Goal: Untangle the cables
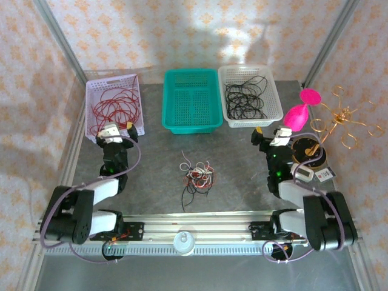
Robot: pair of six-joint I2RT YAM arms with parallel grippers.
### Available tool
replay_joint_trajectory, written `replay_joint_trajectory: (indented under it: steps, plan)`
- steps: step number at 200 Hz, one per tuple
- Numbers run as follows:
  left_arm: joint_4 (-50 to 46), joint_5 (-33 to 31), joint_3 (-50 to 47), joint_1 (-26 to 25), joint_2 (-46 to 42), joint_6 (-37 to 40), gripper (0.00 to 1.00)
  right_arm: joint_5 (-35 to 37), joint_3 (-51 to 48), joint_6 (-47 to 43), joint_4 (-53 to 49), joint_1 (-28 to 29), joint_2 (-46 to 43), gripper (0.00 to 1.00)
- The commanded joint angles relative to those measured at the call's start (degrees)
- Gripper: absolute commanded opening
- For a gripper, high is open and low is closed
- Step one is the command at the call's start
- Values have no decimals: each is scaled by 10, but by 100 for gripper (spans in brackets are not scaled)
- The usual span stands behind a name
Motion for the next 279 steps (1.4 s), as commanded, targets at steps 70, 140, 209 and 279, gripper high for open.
replay_joint_trajectory:
  steps: [70,140,209,279]
  plan:
    - [-455,75,98,-53,-180,-166,84,-60,122,170,-440,70,-100,77]
    - [-552,302,131,-152,-177,-169,76,-94,172,227,-542,220,-60,68]
    - [-491,421,132,-193,-112,-144,75,-155,256,263,-550,307,63,60]
    - [-473,431,119,-194,-108,-147,73,-170,293,256,-529,314,177,50]
